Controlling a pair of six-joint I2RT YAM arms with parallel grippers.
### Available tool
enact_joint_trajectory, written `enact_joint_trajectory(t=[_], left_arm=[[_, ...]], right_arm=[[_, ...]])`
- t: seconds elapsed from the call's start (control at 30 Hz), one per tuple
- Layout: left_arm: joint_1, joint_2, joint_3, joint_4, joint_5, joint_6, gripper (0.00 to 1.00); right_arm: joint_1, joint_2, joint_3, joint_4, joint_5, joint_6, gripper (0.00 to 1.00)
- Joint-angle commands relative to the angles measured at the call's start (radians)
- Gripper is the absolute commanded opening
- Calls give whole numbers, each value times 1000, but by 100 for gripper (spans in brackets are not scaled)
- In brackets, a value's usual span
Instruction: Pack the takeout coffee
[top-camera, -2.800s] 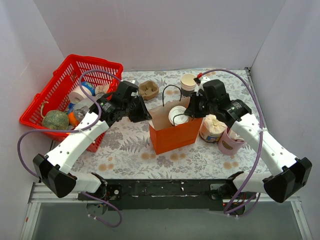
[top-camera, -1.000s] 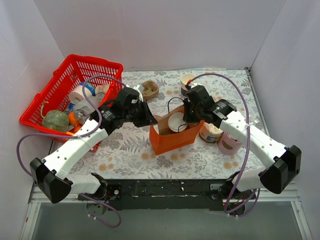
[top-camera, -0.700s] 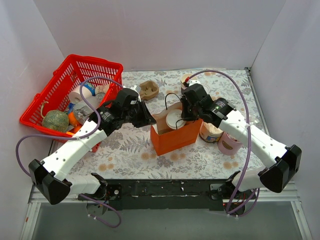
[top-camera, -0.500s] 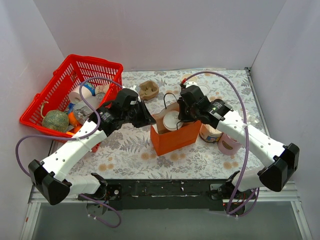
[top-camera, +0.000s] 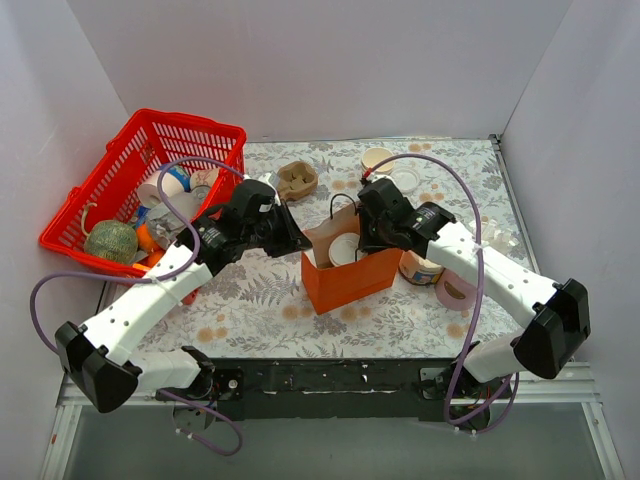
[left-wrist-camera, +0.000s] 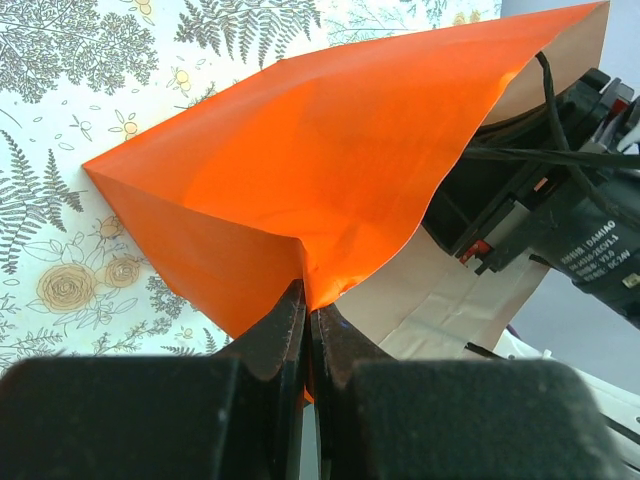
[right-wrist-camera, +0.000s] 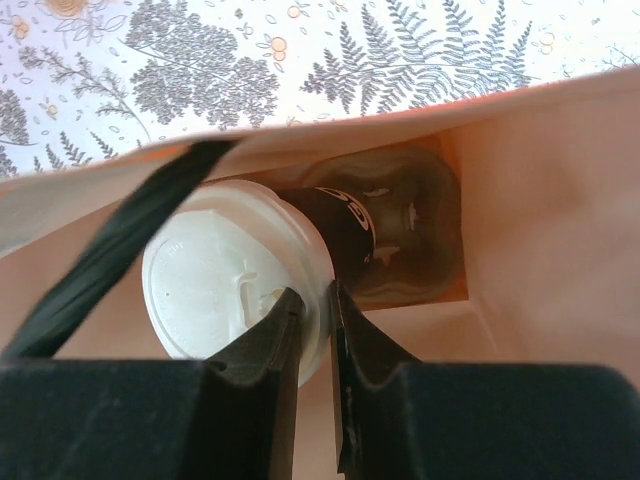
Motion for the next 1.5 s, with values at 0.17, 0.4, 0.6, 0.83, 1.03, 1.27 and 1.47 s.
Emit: enact_joint_trajectory(t=[0.17,0.4,0.6,0.83,1.03,1.27,1.47], left_arm=[[-5,-41,-16,-1,-10,-1,2],[-5,-30,-12,-7,-28,17,2],[-5,-27,-10,-4,-30,30,2],[-5,-24,-18,-1,-25,34,2],[-5,-21,-16,-1,-22,39,2],[-5,-16,-4,-12,-25,42,4],[-5,-10,11,-29,-38,50,8]], right_arm=[[-72,-15,-70,51,-64,10,8],[-102,-10,-96,34,-52,0,9],[-110,5,-118,40,-43,1,11],[-110,17,-126,35,9,7,13],[-110,22,-130,43,17,27,13],[-110,13,-132,34,29,35,18],[-111,3,-132,46,31,46,24]])
